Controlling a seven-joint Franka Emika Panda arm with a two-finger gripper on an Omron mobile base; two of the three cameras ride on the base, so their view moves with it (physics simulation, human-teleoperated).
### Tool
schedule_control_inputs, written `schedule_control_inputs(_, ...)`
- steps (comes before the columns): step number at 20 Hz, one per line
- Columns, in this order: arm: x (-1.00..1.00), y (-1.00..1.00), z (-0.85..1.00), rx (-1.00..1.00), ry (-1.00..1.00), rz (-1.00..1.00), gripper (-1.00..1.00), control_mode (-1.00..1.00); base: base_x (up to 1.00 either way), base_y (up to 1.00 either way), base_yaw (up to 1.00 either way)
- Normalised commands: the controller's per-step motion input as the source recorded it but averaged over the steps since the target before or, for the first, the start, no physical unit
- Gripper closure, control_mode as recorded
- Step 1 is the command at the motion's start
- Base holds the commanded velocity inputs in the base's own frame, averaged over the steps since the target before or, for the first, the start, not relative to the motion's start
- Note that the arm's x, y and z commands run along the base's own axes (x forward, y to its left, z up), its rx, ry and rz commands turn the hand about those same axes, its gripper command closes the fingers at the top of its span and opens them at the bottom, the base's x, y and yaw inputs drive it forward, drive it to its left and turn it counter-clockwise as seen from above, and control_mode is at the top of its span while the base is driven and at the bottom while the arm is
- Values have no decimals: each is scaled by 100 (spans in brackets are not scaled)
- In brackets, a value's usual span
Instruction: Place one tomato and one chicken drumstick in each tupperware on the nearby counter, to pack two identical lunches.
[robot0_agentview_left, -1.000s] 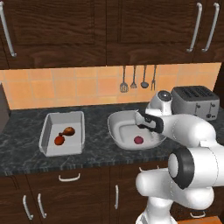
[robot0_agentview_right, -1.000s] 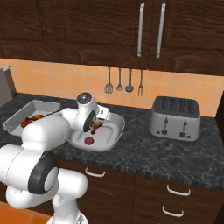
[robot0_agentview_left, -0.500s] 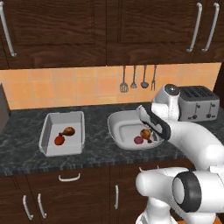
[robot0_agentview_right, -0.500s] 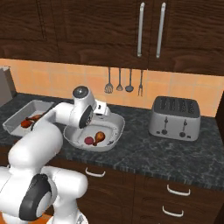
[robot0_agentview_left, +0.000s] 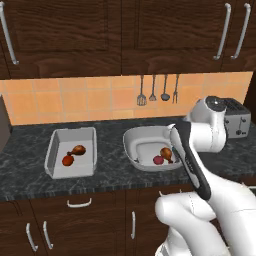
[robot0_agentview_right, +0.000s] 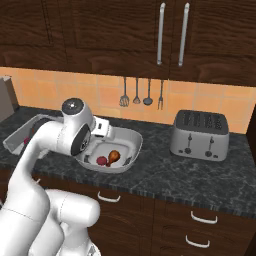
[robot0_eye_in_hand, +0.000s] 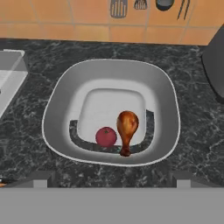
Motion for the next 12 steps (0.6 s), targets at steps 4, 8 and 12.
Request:
schedule_control_inputs(4,-100,7,100,0,0,11,-100,-100,0,0,0)
schedule_control_inputs(8,-100,3,100,0,-4,6,-100,-100,0,0,0)
schedule_control_inputs(12,-100,1,100,9,-1,0,-100,-100,0,0,0)
